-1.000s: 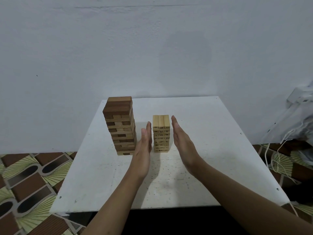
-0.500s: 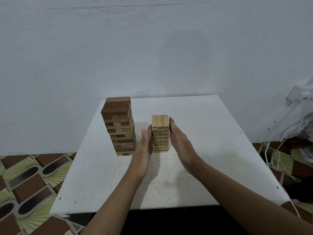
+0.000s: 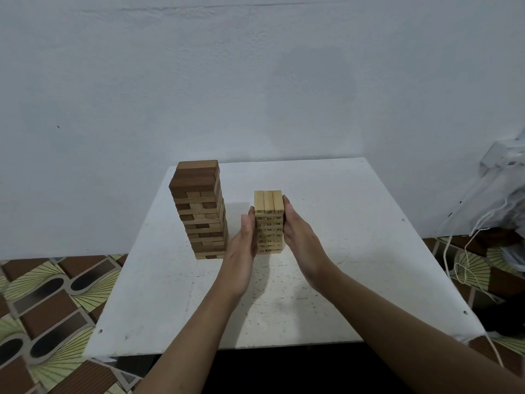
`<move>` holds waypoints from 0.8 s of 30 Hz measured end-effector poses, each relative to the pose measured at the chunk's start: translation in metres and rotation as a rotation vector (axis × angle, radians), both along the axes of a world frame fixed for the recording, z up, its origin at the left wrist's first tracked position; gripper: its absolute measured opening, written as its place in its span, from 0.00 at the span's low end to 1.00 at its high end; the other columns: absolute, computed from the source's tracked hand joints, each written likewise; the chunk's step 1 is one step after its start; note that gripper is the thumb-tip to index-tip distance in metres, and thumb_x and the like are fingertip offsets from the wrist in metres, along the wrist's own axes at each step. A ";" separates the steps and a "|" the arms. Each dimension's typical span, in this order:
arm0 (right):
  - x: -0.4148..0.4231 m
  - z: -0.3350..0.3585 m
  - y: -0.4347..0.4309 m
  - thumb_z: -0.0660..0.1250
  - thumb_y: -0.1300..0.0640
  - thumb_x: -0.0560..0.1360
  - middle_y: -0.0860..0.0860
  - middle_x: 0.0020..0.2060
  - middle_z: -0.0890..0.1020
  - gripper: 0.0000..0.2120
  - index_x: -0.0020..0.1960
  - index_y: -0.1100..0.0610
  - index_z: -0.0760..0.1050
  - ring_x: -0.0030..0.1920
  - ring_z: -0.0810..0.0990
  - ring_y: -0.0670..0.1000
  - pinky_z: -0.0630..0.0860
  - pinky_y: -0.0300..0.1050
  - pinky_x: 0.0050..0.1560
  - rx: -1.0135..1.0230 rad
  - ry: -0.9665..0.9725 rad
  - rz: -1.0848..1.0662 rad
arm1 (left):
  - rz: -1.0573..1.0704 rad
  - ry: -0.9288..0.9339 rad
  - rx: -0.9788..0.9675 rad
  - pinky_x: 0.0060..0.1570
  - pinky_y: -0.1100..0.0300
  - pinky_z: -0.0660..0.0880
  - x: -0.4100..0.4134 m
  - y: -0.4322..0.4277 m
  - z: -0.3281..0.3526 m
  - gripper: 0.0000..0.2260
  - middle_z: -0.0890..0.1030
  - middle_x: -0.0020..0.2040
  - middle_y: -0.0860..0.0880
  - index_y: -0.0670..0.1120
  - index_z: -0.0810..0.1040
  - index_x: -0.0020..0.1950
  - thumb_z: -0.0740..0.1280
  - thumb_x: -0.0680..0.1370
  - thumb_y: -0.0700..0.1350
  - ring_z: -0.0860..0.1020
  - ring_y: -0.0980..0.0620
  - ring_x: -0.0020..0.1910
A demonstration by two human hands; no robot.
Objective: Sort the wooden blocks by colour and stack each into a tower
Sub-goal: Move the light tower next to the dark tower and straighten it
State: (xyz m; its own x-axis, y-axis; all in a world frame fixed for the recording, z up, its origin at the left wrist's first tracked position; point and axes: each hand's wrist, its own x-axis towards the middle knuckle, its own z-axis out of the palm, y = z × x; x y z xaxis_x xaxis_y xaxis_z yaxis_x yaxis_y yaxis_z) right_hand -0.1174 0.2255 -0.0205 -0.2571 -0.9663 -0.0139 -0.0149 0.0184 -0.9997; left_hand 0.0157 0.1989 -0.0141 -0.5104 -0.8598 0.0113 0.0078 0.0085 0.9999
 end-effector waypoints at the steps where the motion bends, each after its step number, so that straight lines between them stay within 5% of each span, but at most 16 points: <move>1: 0.000 0.001 0.000 0.48 0.30 0.78 0.40 0.70 0.73 0.24 0.73 0.30 0.62 0.70 0.72 0.41 0.67 0.53 0.74 0.001 0.002 0.000 | 0.002 -0.006 0.000 0.71 0.64 0.64 0.000 0.001 0.001 0.24 0.74 0.66 0.72 0.73 0.66 0.70 0.48 0.76 0.75 0.69 0.70 0.70; 7: 0.002 -0.002 0.000 0.50 0.22 0.72 0.40 0.74 0.69 0.36 0.77 0.34 0.57 0.73 0.67 0.42 0.63 0.56 0.76 0.004 0.014 0.012 | -0.006 -0.030 0.013 0.65 0.70 0.64 0.001 0.004 0.006 0.17 0.74 0.59 0.80 0.74 0.65 0.66 0.46 0.80 0.66 0.69 0.77 0.64; 16: 0.002 -0.002 -0.001 0.50 0.23 0.72 0.39 0.75 0.67 0.37 0.78 0.36 0.56 0.74 0.66 0.41 0.62 0.55 0.77 0.012 0.020 0.011 | -0.022 -0.048 0.007 0.62 0.74 0.63 0.002 0.004 0.006 0.17 0.72 0.57 0.82 0.75 0.62 0.66 0.46 0.79 0.68 0.68 0.80 0.62; 24: 0.003 0.000 0.000 0.50 0.24 0.72 0.39 0.76 0.66 0.38 0.79 0.37 0.54 0.74 0.65 0.41 0.61 0.54 0.77 0.016 0.026 0.015 | -0.015 -0.051 0.010 0.68 0.67 0.62 0.003 0.001 0.001 0.16 0.72 0.58 0.81 0.77 0.61 0.66 0.47 0.79 0.69 0.68 0.79 0.63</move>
